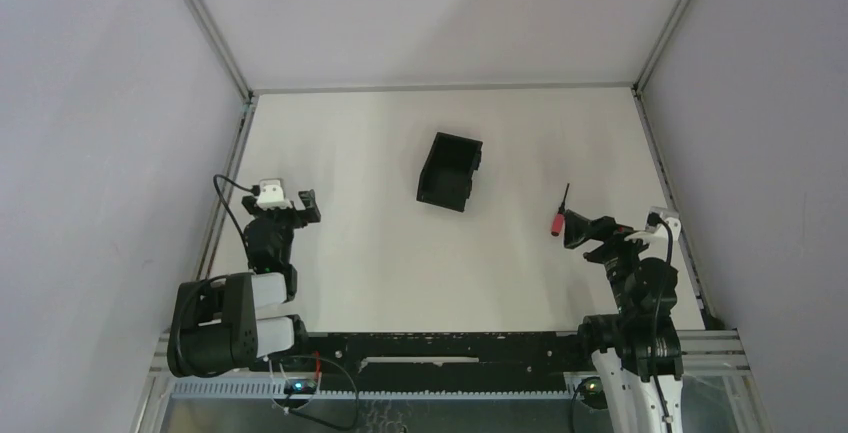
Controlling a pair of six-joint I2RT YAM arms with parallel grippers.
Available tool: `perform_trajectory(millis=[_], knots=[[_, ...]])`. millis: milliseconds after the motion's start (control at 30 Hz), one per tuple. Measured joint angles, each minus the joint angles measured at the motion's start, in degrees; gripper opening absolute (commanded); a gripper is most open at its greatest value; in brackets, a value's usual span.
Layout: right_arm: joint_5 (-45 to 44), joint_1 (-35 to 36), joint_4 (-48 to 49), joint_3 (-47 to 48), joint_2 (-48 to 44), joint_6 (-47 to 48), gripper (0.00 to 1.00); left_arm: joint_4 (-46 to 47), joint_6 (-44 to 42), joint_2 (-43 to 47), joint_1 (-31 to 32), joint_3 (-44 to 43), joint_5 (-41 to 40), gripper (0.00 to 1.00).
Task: Put the screwdriver in the bin
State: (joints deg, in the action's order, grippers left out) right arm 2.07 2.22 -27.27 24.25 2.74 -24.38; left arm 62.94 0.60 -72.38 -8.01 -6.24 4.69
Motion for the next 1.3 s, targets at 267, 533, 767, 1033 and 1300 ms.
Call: perform_trajectory(millis=[267,533,767,1033,1300], knots=[[-2.84,0.0,0.04,0.02,-0.83,-2.25,1.0,0.0,0.0,0.0,0.02,0.0,0.0,1.0],[-2.95,0.0,3.45,5.97,1.57,-0.09,0.98,0.0,0.0,0.0,0.02,0.0,0.0,1.0],[-4.61,0.0,-1.36,34.71,30.99,5.62,0.97,0.02,0.0,0.0,0.02,0.0,0.0,1.0],[-6.08,-0.31,-24.24,67.28,68.89,8.55,1.0,0.0,0.0,0.0,0.02,0.0,0.0,1.0],[-1.29,-0.87,-33.83,65.68,94.92,10.27,0.94,0.0,0.0,0.0,0.02,0.0,0.0,1.0]])
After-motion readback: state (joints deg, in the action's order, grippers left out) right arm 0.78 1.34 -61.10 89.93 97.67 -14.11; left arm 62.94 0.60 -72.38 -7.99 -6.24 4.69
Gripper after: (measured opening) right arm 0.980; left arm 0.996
